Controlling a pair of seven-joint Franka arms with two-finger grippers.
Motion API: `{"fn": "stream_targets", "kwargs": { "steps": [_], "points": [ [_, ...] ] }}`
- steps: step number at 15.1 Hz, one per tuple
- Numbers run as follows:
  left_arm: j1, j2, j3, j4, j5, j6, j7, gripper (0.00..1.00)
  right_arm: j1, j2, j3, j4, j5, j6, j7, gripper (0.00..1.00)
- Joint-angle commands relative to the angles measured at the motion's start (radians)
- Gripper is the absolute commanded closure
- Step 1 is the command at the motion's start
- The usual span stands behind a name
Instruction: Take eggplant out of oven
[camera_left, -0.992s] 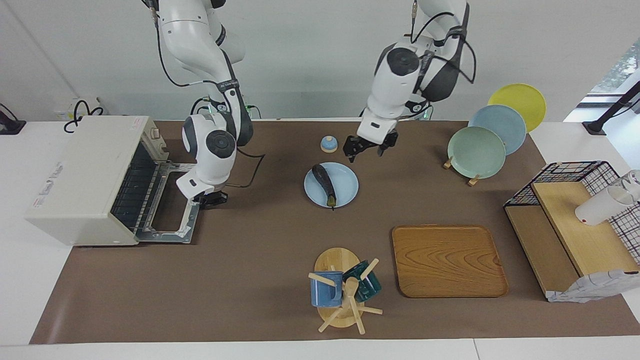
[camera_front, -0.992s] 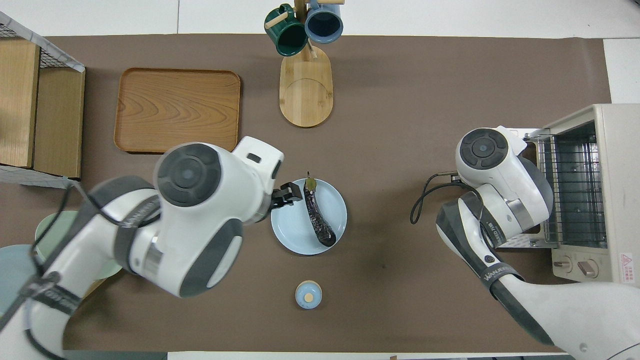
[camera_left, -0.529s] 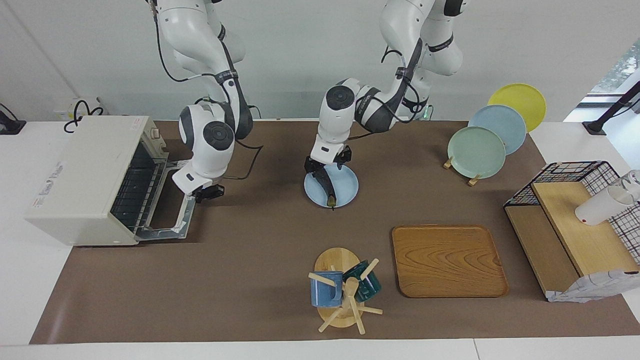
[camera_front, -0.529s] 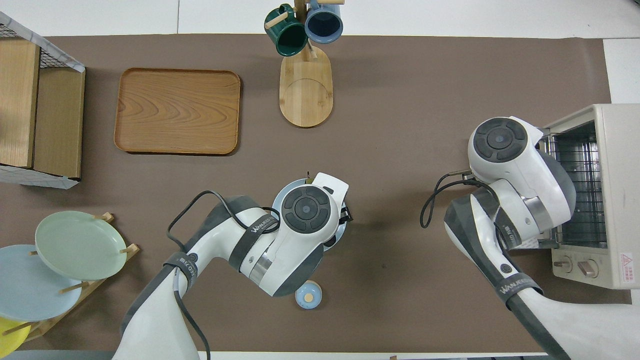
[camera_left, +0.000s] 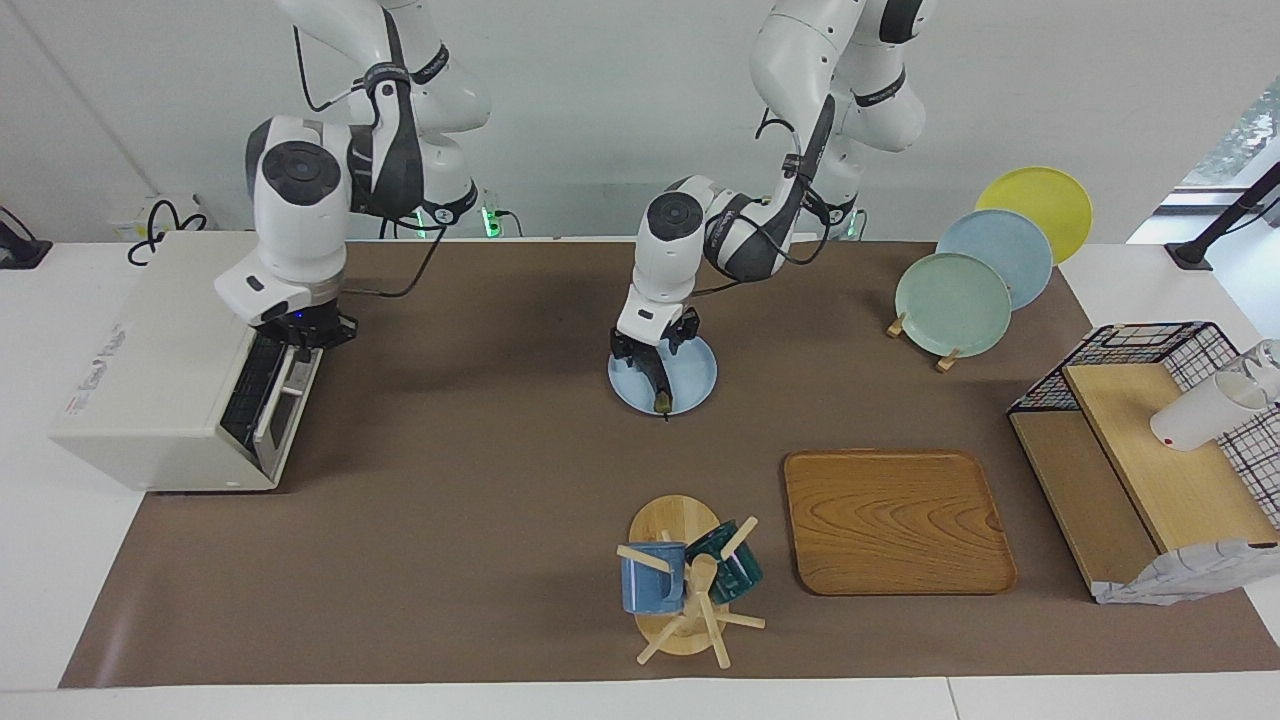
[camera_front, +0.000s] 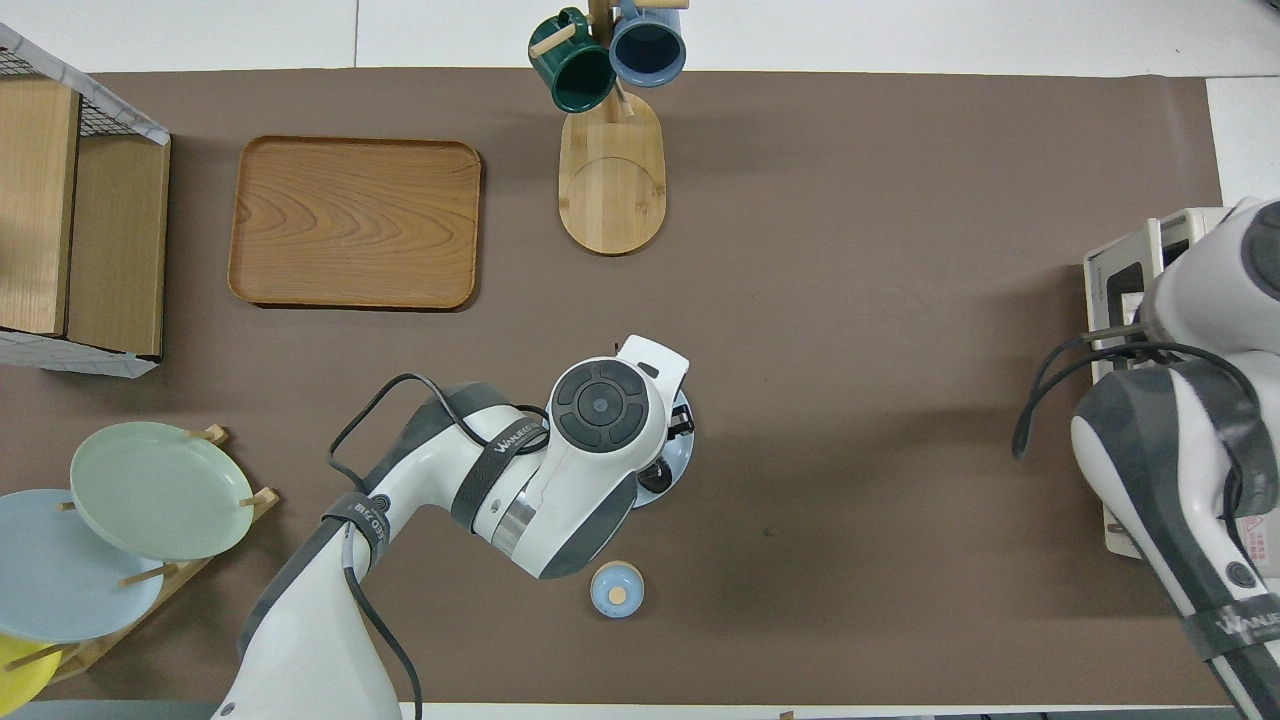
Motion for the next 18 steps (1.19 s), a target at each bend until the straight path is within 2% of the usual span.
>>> {"fn": "stream_targets", "kwargs": {
  "steps": [1,4,6,10,12,13,14,15,16,18],
  "points": [
    [0.002,-0.015,0.001,-0.029,-0.006,0.017,0.026,0.31,-0.049,0.056,-0.009,0.013,0.075,-0.001,-0.075,1.00],
    [0.002,-0.017,0.001,-0.037,-0.006,0.025,0.028,0.37,-0.051,0.053,-0.010,0.155,0.156,-0.190,-0.165,1.00],
    [0.002,-0.017,0.001,-0.037,-0.006,0.025,0.029,0.49,-0.054,0.053,-0.010,0.272,0.195,-0.305,-0.188,1.00],
    [0.002,-0.017,0.001,-0.035,-0.006,0.025,0.031,1.00,-0.040,0.055,0.001,0.428,0.297,-0.457,-0.185,0.94],
    [0.007,-0.020,0.004,-0.024,-0.006,0.008,0.029,1.00,-0.039,0.056,0.005,0.446,0.310,-0.473,-0.190,0.85],
    [0.019,-0.035,0.008,-0.021,-0.006,-0.006,0.031,1.00,-0.031,0.055,0.016,0.446,0.321,-0.474,-0.188,0.75],
    [0.056,-0.060,0.008,-0.012,-0.006,-0.029,0.043,1.00,-0.025,0.053,0.025,0.446,0.322,-0.482,-0.188,0.55],
    [0.106,-0.078,0.007,0.017,-0.006,-0.084,0.093,1.00,-0.023,0.053,0.027,0.446,0.322,-0.492,-0.191,0.10],
    [0.154,-0.081,0.007,0.066,-0.006,-0.159,0.153,1.00,-0.023,0.047,0.027,0.446,0.327,-0.494,-0.191,0.00],
    [0.246,-0.069,0.007,0.152,-0.008,-0.254,0.276,1.00,-0.034,0.053,0.022,0.465,0.389,-0.496,-0.188,0.00]
  ]
}}
